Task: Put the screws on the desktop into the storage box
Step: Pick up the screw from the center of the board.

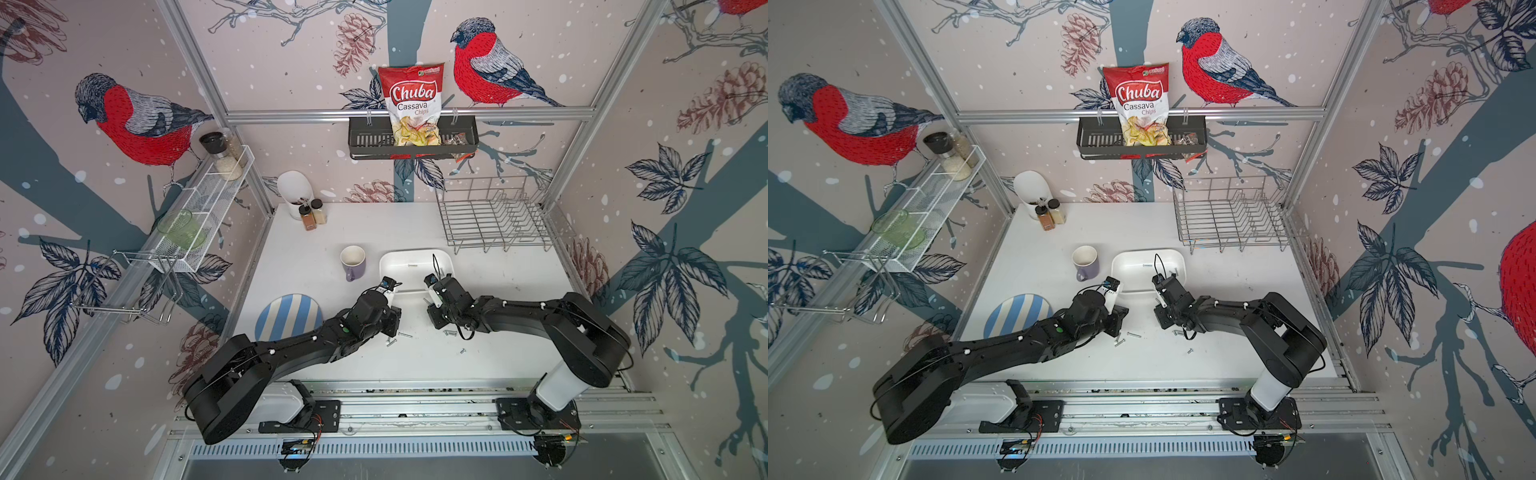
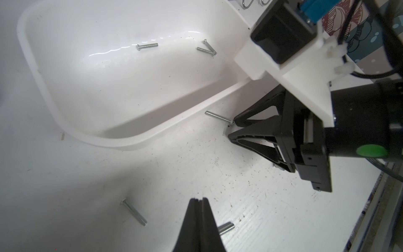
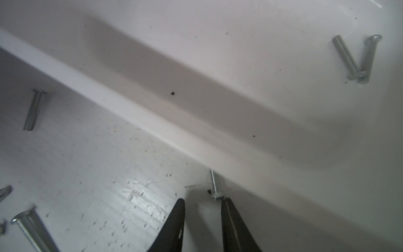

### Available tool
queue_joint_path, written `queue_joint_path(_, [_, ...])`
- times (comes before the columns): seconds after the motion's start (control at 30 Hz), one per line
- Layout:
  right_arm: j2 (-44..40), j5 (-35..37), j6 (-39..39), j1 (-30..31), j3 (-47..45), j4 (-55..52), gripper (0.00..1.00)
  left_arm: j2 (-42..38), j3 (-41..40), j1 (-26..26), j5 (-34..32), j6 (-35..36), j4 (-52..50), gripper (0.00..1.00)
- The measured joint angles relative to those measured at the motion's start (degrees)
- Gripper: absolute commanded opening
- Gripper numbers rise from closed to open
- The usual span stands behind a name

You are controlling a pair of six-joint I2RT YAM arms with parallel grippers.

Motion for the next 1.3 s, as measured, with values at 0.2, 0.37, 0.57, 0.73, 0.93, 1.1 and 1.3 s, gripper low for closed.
queue_joint_path(0.2, [-2.29,0.15,0.00,0.07,-1.29,0.00,0.39,0.90,0.44,-0.26,0.24,0.33,0.02,0.00])
queue_joint_path(0.37, [-0.33,1.27,-0.04,0.26,-0.31,0.35,0.41,1.55,0.72,-0.35,0.85,0.35,0.00,0.00])
queue_joint_path(0.57, [2.08,2.05,-0.55,0.35,1.25,2.08,0.42,1.79,0.90,-0.42,0.85,0.35,0.00,0.00])
queue_joint_path(0.73, [4.13,2.36,-1.57,0.37,2.84,3.08,0.41,1.79,1.05,-0.46,0.85,0.37,-0.02,0.00])
queue_joint_path(0.93, [6.21,3.48,-1.75,0.83,4.59,4.20,0.27,1.18,1.07,-0.46,0.90,0.37,-0.07,0.00])
queue_joint_path(1.1, [6.88,4.26,-1.53,1.27,5.68,3.28,0.17,0.57,1.07,-0.46,0.83,0.37,-0.04,0.00])
queue_joint_path(1.3, [7.04,5.60,-1.31,1.57,6.12,2.51,0.00,0.04,0.98,-0.46,0.61,0.35,-0.26,0.00])
